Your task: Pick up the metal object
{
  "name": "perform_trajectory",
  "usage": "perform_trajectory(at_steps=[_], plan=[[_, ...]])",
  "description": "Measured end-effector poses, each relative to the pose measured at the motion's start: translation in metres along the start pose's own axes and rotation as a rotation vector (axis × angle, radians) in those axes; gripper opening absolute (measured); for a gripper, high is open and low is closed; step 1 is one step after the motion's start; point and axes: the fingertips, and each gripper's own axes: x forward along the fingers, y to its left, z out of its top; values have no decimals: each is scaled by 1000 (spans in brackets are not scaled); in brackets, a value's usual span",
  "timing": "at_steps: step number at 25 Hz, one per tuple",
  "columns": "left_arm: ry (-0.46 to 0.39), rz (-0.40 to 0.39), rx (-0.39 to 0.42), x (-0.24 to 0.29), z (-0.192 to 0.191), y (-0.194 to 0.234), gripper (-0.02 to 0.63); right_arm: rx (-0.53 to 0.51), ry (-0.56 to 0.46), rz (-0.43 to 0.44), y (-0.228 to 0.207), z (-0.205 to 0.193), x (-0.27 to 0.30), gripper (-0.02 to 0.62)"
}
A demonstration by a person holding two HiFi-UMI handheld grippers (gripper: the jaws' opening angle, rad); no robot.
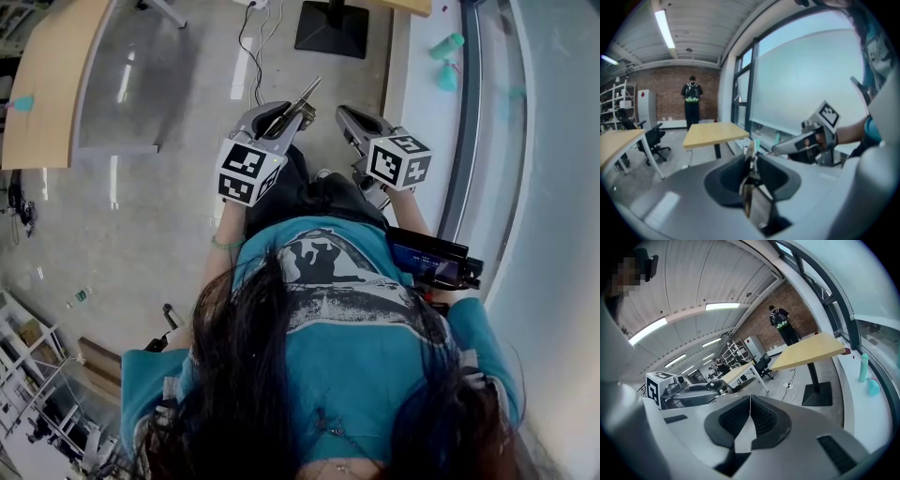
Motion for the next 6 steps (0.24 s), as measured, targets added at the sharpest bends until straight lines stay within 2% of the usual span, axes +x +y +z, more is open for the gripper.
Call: perform_trajectory(at_steps=[6], plan=[[9,11,-7,-3,-2,1,89,6,5,-6,-1,-4,-2,18]])
